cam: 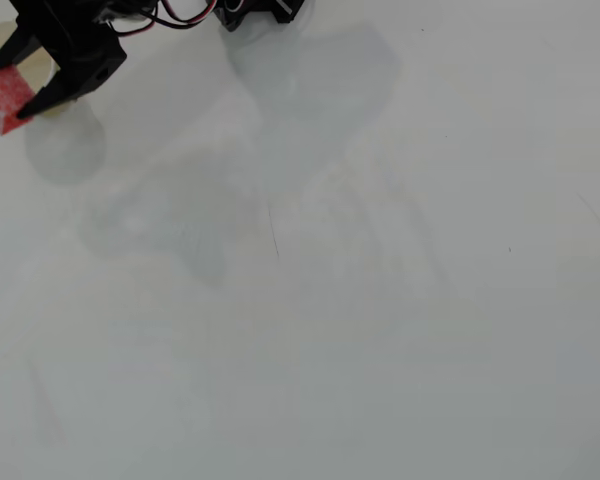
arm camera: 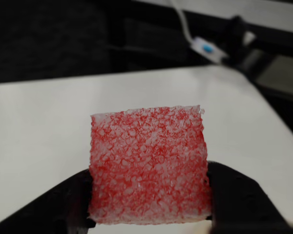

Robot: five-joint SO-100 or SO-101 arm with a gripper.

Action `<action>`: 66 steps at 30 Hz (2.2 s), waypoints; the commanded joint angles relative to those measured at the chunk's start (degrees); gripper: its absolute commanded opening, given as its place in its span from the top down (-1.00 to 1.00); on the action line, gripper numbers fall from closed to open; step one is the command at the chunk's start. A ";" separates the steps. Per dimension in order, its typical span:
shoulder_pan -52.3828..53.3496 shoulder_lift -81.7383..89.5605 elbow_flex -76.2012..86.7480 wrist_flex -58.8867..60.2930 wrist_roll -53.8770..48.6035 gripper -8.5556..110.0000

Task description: Pick up the cube and drop it in the cup.

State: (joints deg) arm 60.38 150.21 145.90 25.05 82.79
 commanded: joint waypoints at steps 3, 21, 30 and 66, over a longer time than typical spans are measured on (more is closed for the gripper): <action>3.52 5.54 0.62 -0.09 -1.76 0.70; 7.56 9.93 7.21 3.52 -4.83 0.70; 8.17 10.28 8.09 7.03 -4.83 0.70; 6.33 1.76 -2.46 10.90 -3.96 0.70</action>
State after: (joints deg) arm 67.15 151.88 153.28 36.39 78.49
